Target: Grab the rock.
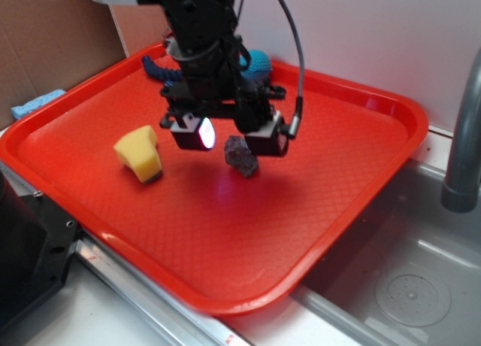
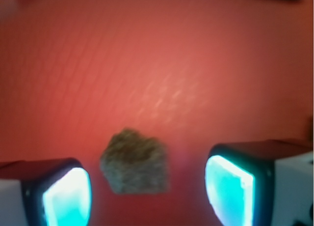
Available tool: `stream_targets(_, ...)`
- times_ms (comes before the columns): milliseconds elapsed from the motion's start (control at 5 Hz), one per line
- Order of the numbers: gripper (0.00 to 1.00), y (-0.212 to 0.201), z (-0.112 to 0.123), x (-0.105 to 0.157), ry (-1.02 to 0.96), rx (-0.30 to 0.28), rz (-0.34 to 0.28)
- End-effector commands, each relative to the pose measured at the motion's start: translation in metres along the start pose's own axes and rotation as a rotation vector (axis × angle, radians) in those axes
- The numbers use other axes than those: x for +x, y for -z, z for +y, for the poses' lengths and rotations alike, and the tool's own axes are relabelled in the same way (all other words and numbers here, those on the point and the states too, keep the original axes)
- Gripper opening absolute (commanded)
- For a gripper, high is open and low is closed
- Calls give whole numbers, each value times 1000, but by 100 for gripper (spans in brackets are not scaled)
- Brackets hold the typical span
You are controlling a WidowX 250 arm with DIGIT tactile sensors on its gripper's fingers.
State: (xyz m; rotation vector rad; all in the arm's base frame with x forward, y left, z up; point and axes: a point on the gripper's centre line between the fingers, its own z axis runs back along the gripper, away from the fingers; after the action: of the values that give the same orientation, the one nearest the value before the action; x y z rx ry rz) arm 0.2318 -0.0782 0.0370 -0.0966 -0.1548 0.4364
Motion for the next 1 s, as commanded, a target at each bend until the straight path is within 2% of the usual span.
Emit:
stream_targets(0, 100, 14, -8, 15, -12, -31, -37)
stream_targets(200, 0, 13, -8, 10, -17, -13, -49)
stream_targets(400, 0, 7, -7, 10, -32, -1, -39)
stream_targets(600, 0, -13, -5, 23, -104, 39, -51)
stream_targets(800, 0, -52, -3, 40, -120, 3, -16)
